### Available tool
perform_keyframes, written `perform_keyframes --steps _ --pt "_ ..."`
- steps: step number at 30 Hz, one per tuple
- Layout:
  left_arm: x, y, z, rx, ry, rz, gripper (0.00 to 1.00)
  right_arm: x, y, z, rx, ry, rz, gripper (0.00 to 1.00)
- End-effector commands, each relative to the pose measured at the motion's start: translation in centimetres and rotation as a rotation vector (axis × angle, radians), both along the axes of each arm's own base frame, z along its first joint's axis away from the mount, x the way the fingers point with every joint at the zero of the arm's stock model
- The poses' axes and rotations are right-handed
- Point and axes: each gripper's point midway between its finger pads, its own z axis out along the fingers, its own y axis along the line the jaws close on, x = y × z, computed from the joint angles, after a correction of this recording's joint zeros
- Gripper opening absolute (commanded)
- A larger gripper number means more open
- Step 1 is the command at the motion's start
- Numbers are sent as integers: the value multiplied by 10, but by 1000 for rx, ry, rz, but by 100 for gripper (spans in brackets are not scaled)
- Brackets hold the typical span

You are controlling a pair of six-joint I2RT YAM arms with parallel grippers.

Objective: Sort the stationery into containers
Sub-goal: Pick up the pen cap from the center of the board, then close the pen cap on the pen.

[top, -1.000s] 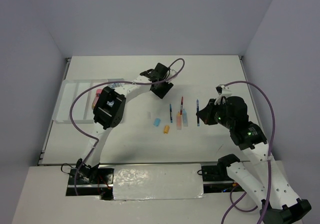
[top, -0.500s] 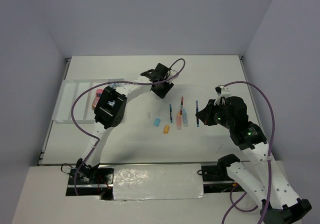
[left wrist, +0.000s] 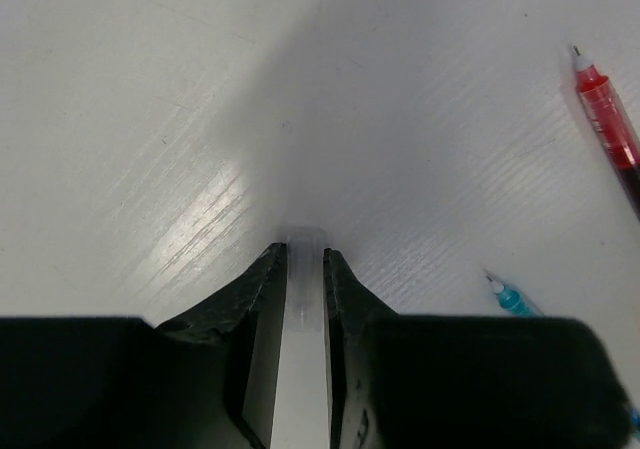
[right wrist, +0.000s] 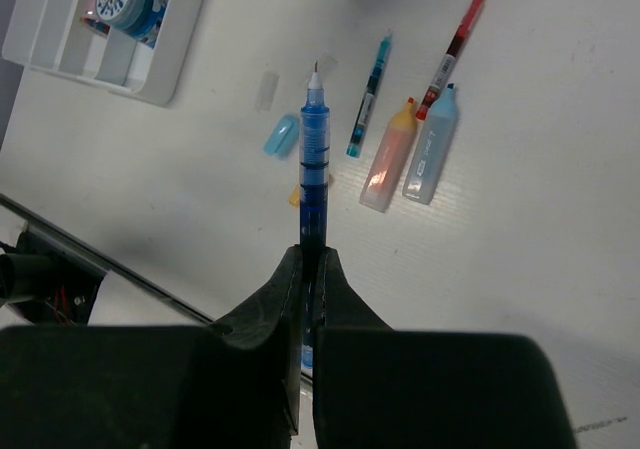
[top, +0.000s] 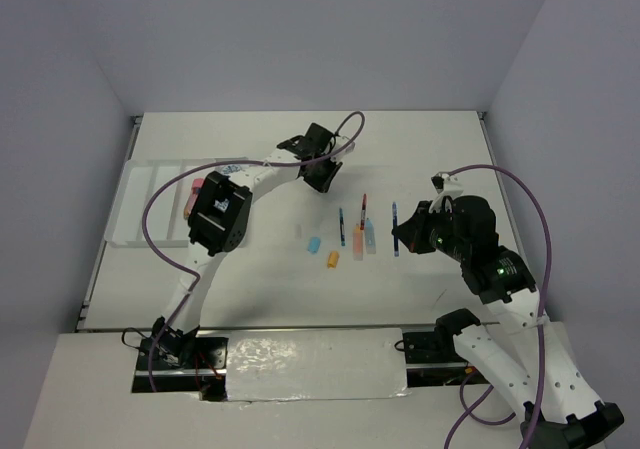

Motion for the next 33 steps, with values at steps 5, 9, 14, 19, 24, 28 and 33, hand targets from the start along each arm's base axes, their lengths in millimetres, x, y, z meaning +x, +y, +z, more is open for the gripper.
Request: perform_keyframes --steps 5,9,14,19,24,28,33 --pt "-22 22 -32 36 174 43 9 -5 6 20 26 -49 40 2" --pt "-21 15 -11 -21 166 77 0 -6 8 21 35 -55 50 2" --pt "-11 -6 79 -226 41 108 0 -4 20 13 67 -33 103 2" --pt "-25 -12 193 -490 -84 184 0 -5 36 16 137 -82 178 1" --pt "-88 -1 271 -802 -125 210 0 -15 71 40 292 -188 255 0" --pt "-142 8 333 -1096 -255 193 0 -34 116 42 430 -193 332 0" --pt "-211 29 363 -1331 -305 166 0 -58 158 54 535 -194 333 0"
